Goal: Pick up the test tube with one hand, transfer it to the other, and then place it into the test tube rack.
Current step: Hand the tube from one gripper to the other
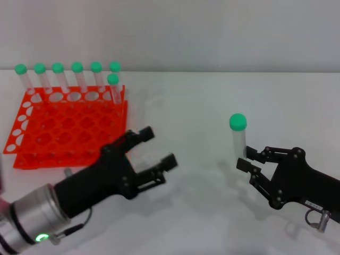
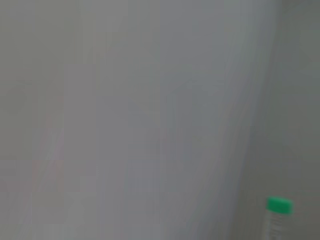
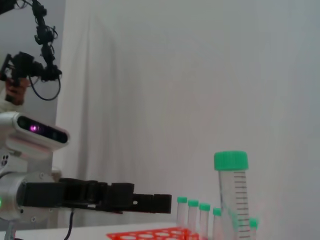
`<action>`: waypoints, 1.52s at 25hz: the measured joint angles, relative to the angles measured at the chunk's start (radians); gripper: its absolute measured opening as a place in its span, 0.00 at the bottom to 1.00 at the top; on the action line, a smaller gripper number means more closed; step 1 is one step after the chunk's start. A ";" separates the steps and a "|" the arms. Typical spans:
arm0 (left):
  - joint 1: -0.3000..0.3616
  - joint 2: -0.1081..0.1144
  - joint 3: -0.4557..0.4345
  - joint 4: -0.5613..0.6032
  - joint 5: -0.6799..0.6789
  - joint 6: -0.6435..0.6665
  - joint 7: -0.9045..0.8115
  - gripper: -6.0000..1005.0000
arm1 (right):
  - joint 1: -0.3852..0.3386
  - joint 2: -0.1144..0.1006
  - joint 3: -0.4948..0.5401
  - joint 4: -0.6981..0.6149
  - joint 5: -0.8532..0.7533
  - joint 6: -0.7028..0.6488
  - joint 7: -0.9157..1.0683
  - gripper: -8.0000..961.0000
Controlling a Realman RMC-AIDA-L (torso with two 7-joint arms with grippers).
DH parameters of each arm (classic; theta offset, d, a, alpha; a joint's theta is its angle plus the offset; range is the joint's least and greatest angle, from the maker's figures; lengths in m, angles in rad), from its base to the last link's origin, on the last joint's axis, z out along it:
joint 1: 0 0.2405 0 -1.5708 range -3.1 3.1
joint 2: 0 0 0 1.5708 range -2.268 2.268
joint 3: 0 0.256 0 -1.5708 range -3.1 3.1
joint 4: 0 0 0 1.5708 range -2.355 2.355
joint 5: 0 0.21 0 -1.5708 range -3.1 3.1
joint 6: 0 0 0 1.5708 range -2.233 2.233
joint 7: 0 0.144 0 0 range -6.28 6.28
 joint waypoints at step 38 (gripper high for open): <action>0.010 -0.074 0.009 -0.236 0.101 0.231 0.099 0.85 | 0.035 0.006 -0.107 0.010 0.012 -0.063 -0.004 0.20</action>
